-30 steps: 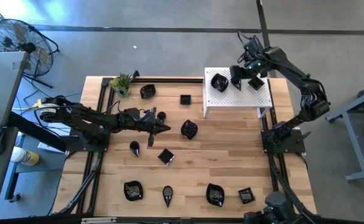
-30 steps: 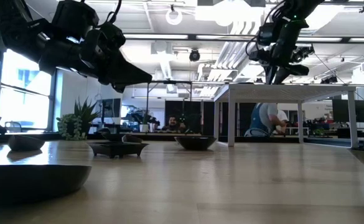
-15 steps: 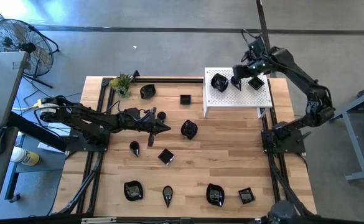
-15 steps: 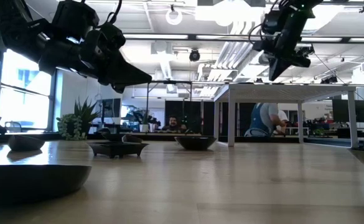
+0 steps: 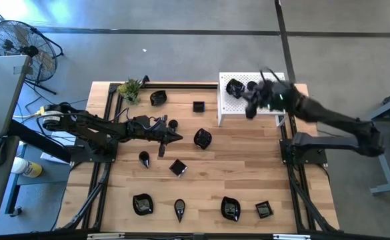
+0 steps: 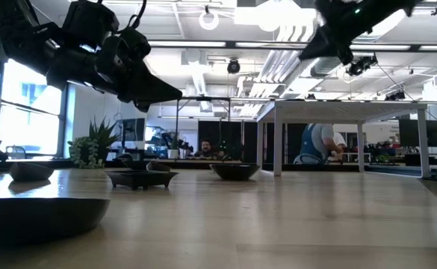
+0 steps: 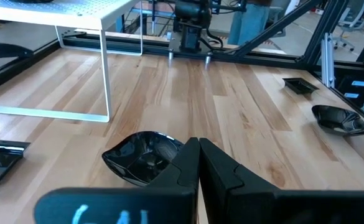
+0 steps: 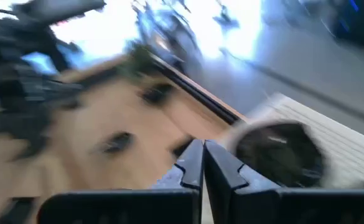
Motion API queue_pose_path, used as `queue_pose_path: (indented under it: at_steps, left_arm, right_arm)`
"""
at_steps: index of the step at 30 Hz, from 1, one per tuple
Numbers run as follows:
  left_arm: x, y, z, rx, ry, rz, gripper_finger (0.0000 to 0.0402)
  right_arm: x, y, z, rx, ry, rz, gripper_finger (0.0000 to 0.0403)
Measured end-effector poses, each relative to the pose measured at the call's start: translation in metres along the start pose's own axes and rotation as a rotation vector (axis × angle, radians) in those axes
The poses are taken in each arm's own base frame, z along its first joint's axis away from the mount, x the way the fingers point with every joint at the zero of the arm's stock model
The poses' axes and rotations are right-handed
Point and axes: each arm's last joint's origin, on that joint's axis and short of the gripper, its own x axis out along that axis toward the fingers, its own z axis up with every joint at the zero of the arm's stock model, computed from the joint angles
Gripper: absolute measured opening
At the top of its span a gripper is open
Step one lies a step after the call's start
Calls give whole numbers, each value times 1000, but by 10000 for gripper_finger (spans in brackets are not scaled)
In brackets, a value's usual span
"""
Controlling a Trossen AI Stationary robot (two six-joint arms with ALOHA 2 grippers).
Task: Pick & Place Mini shaped plates
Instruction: Stack the black leaf-shaped plate on top of the black leaf-shaped plate on the shelf
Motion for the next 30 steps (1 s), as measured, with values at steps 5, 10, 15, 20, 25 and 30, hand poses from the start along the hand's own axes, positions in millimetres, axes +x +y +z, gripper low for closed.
queue_pose_path:
  at_steps: [5, 10, 15, 20, 25, 30]
  left_arm:
    - [0, 0, 0, -43, 5, -7, 1]
    - [-7, -5, 10, -51, 59, -32, 1]
    - [-11, -17, 19, -38, 268, 27, 1]
    - [-15, -35, 25, -41, 525, 47, 3]
    - [-23, -57, 27, -62, 705, -10, 41]
    - [-33, -88, 23, -75, 839, -245, 90]
  right_arm:
    - [-19, 30, -32, -99, -160, 151, 1]
    - [-28, 49, -59, -151, -222, 198, 1]
    - [-34, 63, -73, -198, -235, 218, 1]
    - [-41, 74, -75, -226, -261, 234, 0]
    - [-45, 79, -77, -246, -263, 265, 0]
    - [-48, 82, -78, -251, -261, 291, 0]
